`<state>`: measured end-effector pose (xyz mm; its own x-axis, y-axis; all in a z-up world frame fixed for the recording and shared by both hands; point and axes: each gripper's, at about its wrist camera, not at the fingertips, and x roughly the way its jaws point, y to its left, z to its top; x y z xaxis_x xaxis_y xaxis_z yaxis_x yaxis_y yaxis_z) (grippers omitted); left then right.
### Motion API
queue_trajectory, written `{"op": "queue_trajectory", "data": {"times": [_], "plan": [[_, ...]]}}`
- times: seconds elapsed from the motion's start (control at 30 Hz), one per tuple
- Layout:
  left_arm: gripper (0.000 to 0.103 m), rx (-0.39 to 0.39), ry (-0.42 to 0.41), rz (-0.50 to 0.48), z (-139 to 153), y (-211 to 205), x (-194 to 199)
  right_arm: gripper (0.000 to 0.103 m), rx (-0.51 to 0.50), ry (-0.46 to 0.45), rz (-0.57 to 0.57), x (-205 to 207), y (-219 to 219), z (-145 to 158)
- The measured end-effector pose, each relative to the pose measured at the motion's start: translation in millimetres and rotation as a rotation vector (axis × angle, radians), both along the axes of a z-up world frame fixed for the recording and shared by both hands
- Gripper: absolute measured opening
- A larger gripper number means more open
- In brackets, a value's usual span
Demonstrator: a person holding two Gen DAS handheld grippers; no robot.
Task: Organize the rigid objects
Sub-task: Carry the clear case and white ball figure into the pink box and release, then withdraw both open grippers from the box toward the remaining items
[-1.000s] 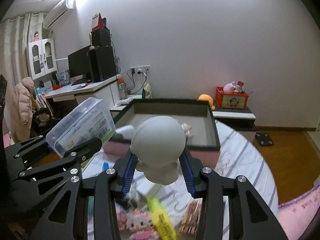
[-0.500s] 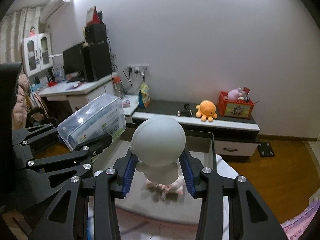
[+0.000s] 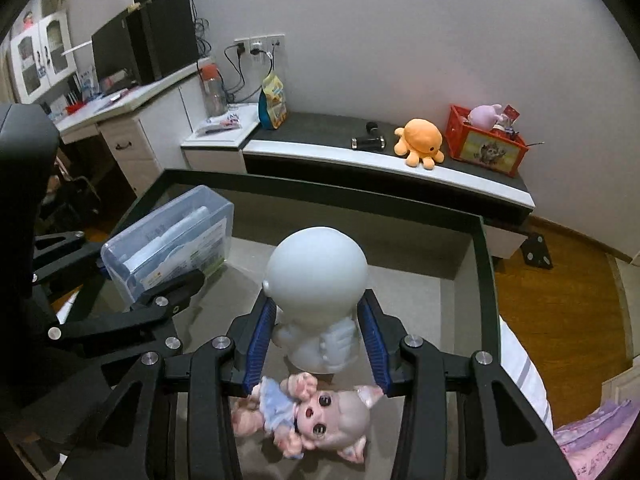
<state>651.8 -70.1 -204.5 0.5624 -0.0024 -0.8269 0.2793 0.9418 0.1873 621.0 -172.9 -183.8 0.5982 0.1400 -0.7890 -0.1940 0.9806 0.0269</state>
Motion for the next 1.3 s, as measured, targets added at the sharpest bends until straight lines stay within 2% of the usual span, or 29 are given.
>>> {"op": "queue_trajectory", "data": {"times": [0.1,0.17,0.23,0.3,0.37,0.53,0.63,0.7,0.87,1.03,1.13,1.3], "plan": [[0.049,0.005,-0.003,0.009,0,3,-1,0.044,0.013,0.038,0.007,4,0,-8],[0.064,0.018,-0.027,0.024,5,6,-1,0.045,0.018,0.014,0.0,1,-2,-2],[0.07,0.035,-0.066,0.035,16,10,-7,0.052,0.028,0.005,-0.009,-3,-4,4],[0.077,0.025,-0.1,0.044,27,16,-16,0.071,0.032,-0.02,-0.032,-9,-8,13],[0.089,0.013,-0.145,0.061,42,24,-29,0.084,0.044,-0.064,-0.037,-21,-12,26],[0.095,-0.047,-0.313,0.072,88,39,-93,0.085,0.065,-0.174,-0.011,-72,-11,66],[0.101,-0.067,-0.421,0.064,110,45,-140,0.089,0.08,-0.254,0.003,-118,-11,88],[0.101,-0.073,-0.46,0.058,121,48,-170,0.09,0.091,-0.306,0.006,-149,-10,100],[0.103,-0.148,-0.553,0.066,140,58,-245,0.09,0.101,-0.407,0.008,-220,-7,117],[0.103,-0.184,-0.639,0.079,137,59,-320,0.09,0.084,-0.501,-0.016,-287,-4,119],[0.103,-0.213,-0.647,0.081,126,62,-356,0.091,0.053,-0.555,-0.027,-323,-4,114],[0.103,-0.24,-0.641,0.075,107,62,-395,0.091,0.04,-0.595,-0.048,-368,-6,103]]}}
